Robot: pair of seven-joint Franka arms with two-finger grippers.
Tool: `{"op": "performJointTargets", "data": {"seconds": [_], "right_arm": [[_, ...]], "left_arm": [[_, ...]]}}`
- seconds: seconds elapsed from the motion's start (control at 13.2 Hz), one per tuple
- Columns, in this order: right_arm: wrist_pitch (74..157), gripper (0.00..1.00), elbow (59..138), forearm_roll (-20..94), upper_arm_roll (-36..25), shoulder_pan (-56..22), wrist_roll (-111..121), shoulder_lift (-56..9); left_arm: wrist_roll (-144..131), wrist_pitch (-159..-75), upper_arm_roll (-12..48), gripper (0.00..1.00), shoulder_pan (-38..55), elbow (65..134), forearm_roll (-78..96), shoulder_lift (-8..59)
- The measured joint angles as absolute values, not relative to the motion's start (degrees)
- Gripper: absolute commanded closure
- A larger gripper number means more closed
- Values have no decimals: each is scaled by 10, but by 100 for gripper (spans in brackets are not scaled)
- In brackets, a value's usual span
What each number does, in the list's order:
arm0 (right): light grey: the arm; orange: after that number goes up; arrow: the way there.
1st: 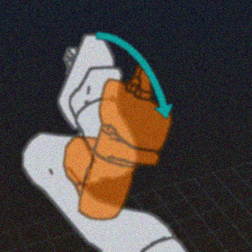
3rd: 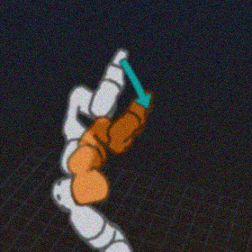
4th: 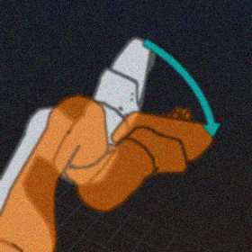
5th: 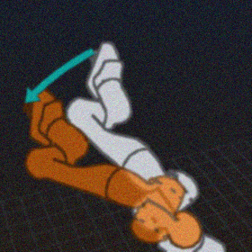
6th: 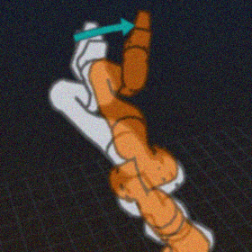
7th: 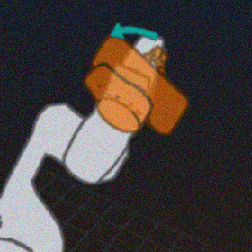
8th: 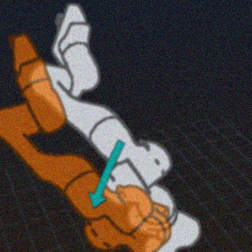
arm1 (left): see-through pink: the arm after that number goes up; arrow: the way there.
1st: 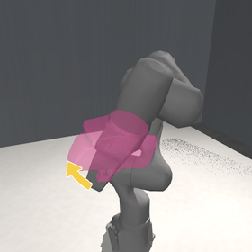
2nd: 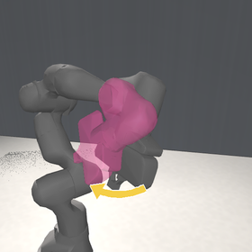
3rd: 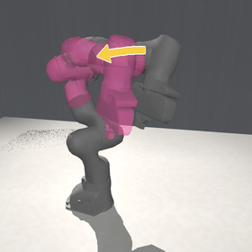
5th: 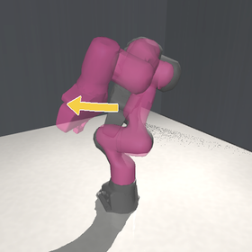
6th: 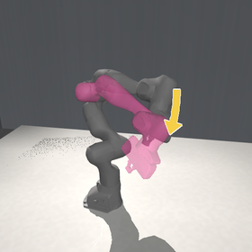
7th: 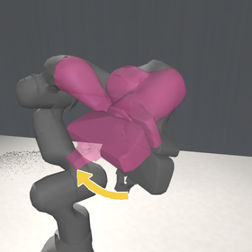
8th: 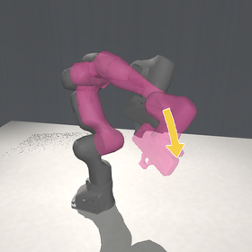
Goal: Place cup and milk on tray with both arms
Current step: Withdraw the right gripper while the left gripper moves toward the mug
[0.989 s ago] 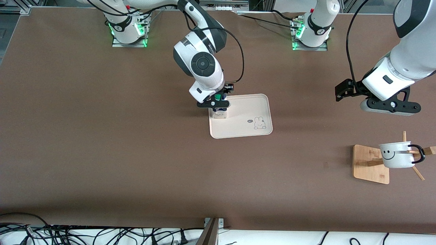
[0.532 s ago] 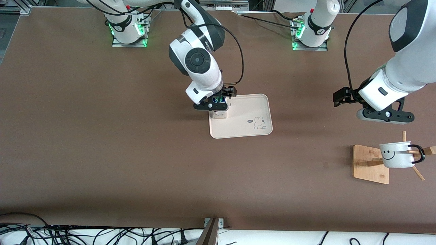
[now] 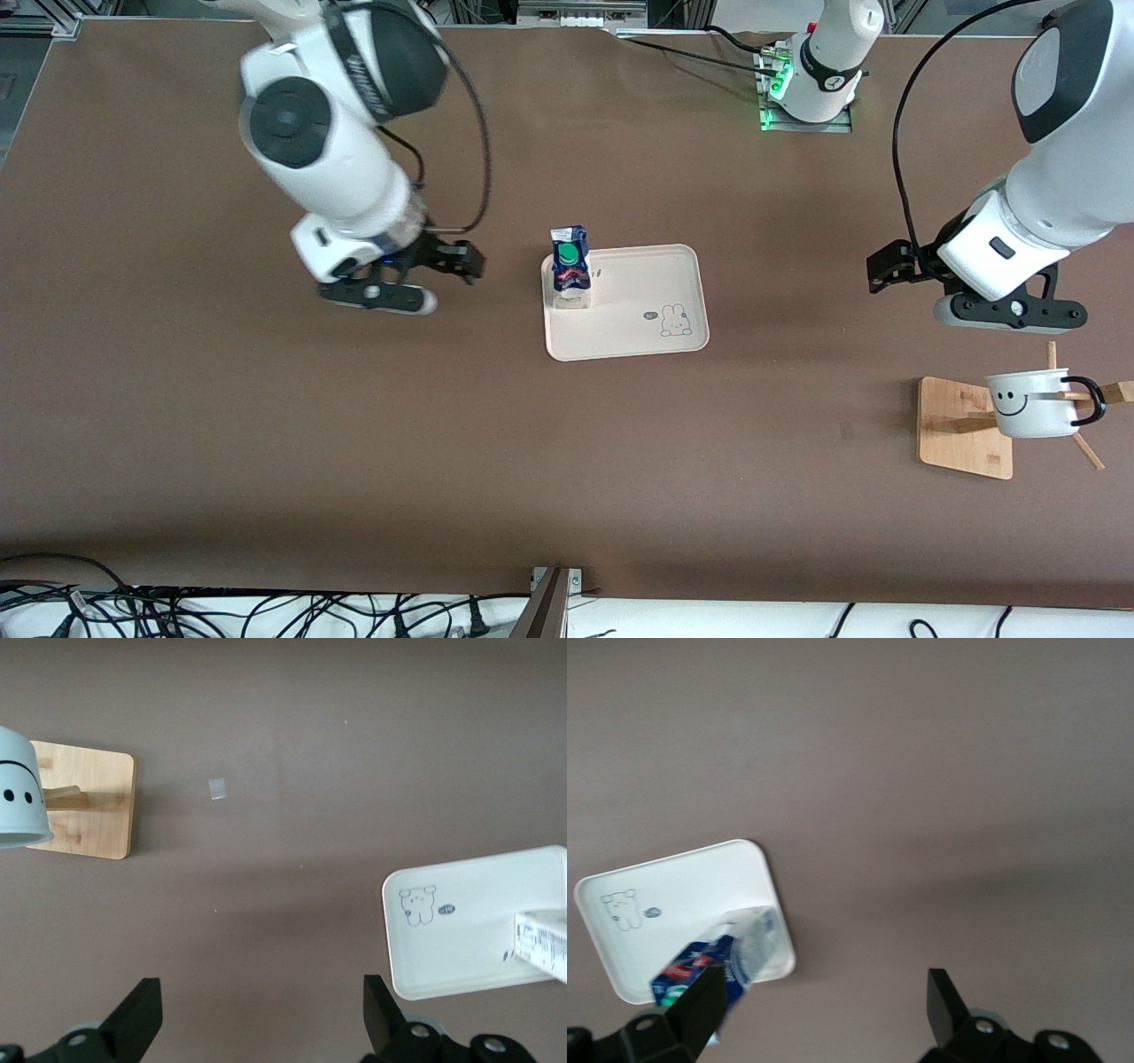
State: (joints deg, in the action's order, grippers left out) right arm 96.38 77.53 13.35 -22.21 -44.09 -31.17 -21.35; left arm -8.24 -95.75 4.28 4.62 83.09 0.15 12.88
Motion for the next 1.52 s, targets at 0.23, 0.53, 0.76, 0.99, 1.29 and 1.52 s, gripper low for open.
{"op": "performJointTargets", "data": {"seconds": [0.23, 0.53, 0.76, 0.99, 1.29, 1.52], "right_arm": [[879, 0, 778, 134, -276, -439, -258, -163], [849, 0, 841, 113, -266, -381, -195, -74], [848, 0, 896, 48, -119, -235, -156, -8], [850, 0, 926, 40, -51, -136, -82, 22], [852, 0, 935, 23, -14, -68, -29, 30], [859, 0, 935, 11, -7, -68, -29, 31]], "left_arm": [[-139, -1027, 40, 0, 43, 864, 1, 123], [-265, -1100, 49, 0, 43, 982, -67, 52], [-382, -1158, 66, 0, 43, 1071, -89, -8], [-408, -1216, 66, 0, 33, 1115, -90, -21], [-412, -1306, 65, 0, 20, 1188, -132, -50], [-414, -1358, 65, 0, 0, 1237, -148, -74]]}}
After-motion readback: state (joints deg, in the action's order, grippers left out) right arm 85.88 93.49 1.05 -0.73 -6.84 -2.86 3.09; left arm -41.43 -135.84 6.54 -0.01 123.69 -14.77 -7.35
